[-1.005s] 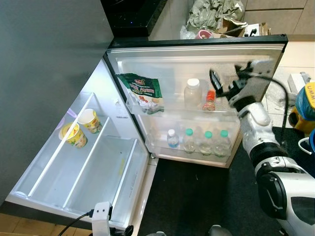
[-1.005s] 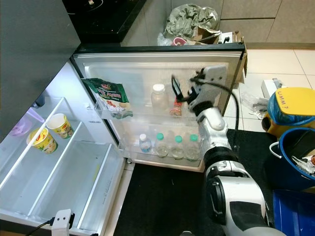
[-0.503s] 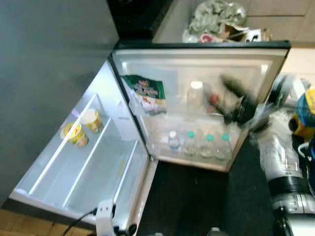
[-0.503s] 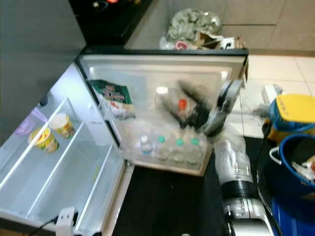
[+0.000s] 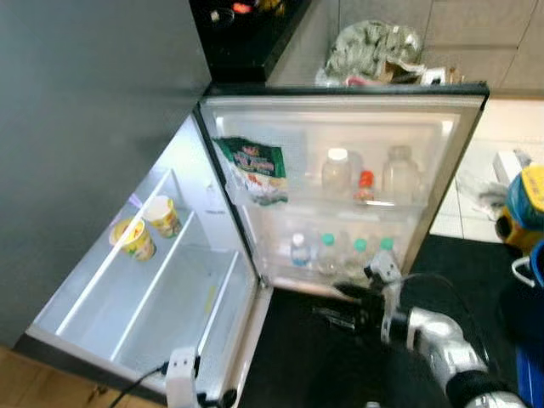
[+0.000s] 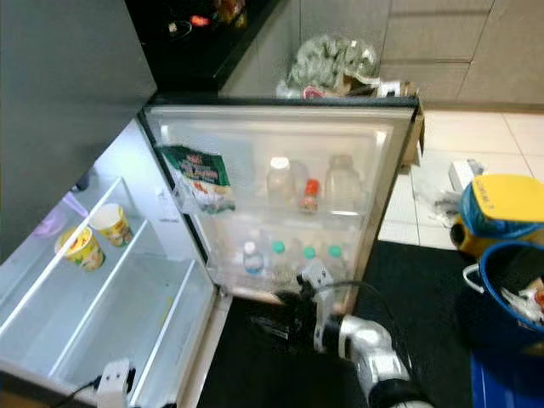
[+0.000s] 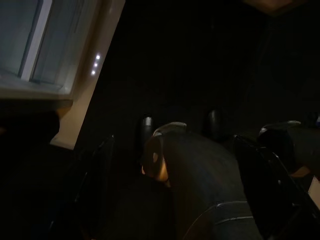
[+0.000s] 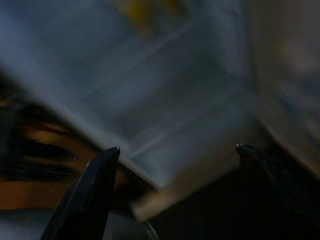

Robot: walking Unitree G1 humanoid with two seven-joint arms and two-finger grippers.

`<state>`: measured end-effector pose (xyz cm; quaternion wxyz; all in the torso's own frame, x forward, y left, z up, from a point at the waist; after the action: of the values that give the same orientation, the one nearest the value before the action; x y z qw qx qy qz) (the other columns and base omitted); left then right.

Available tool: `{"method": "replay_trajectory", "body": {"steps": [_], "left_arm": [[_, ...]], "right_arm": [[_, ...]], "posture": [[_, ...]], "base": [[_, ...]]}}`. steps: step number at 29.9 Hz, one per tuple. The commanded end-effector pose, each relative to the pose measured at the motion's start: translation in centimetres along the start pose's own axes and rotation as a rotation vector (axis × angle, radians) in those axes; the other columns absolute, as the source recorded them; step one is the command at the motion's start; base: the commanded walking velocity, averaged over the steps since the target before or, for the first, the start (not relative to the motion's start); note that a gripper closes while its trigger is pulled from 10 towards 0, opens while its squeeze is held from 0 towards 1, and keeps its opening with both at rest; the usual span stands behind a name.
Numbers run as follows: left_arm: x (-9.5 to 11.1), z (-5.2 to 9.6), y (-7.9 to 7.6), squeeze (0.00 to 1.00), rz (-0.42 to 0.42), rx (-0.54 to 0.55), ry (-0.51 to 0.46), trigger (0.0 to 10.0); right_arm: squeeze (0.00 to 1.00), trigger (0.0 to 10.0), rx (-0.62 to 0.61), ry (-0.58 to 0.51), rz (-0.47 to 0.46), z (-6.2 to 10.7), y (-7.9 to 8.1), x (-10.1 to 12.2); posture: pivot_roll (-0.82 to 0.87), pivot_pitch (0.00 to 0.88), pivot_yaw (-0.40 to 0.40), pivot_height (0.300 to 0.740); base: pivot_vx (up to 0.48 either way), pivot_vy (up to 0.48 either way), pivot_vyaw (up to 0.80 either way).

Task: Restocking fridge

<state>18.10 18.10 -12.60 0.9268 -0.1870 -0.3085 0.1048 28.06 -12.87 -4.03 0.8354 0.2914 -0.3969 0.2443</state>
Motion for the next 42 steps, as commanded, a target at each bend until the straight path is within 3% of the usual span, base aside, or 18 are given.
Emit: {"method": "replay_trajectory", "body": {"steps": [1,2,4,5,6,10,15,22,27,42], "left_arm": [[-0.3,0.2,0.5,0.00,0.021,0.023,0.006,10.0],[-0.1,0.1,0.5,0.00,0.021,0.023,0.002,10.0],[0.0,0.1,0.4,0.00,0.021,0.024,0.000,10.0],[0.3,0.0,0.4,0.00,0.023,0.026,-0.007,10.0],[0.3,0.0,0.4,0.00,0.023,0.026,-0.007,10.0],[0.6,0.0,0.7,0.00,0.038,0.049,-0.010,10.0],[0.7,-0.1,0.7,0.00,0.061,0.053,-0.017,10.0],[0.2,-0.2,0.4,0.00,0.066,0.051,0.001,10.0],[-0.2,-0.2,0.1,0.00,0.083,0.047,0.004,10.0],[-1.4,0.2,0.7,0.00,0.124,0.067,0.012,10.0]], "right_arm": [[0.00,10.0,-0.096,0.087,-0.021,0.0,-0.6,-2.2],[0.00,10.0,-0.215,0.138,-0.054,0.6,-1.7,-3.8],[0.00,10.0,-0.277,0.157,-0.075,0.9,-2.2,-4.6],[0.00,10.0,-0.414,0.176,-0.149,2.1,-3.4,-6.3],[0.00,10.0,-0.414,0.176,-0.149,2.1,-3.4,-6.3],[0.00,10.0,-0.598,0.262,-0.262,4.7,-4.2,-10.3],[0.00,10.0,-0.623,0.287,-0.303,5.4,-3.9,-11.7],[0.00,10.0,-0.676,0.460,-0.302,7.6,-2.3,-16.4],[0.00,10.0,-0.648,0.491,-0.275,7.5,-1.8,-16.8],[0.00,10.0,-0.613,0.451,-0.275,6.0,-1.1,-16.1]], "posture": [[-0.04,0.010,0.113,0.740],[-0.04,0.000,0.107,0.740],[-0.04,0.000,0.107,0.740],[-0.04,0.000,0.105,0.740],[-0.04,0.000,0.105,0.740],[-0.04,0.000,0.096,0.740],[-0.04,0.000,0.092,0.740],[-0.03,0.000,0.073,0.740],[-0.03,0.000,0.068,0.740],[-0.02,0.000,0.067,0.740]], "base": [[0.000,0.000,0.00],[0.000,0.000,0.00],[0.000,0.000,0.00],[0.000,0.000,0.00],[0.000,0.000,0.00],[0.000,0.000,0.00],[0.000,0.000,0.00],[0.000,-0.181,0.00],[0.000,-0.442,0.00],[0.000,-0.441,0.00]]}}
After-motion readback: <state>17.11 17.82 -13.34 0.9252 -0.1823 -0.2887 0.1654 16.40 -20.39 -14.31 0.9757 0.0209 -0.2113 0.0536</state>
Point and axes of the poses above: a point about 5 cm out from each wrist's last joint towards the gripper, its own z axis pointing back from the gripper into the wrist, its own x axis along the axis of the wrist's last joint, y = z × x, the point moved 5 cm from there along -z, pointing out of the wrist towards the gripper, and after that the axes turned 5 degrees about z, right-handed, at the moved point
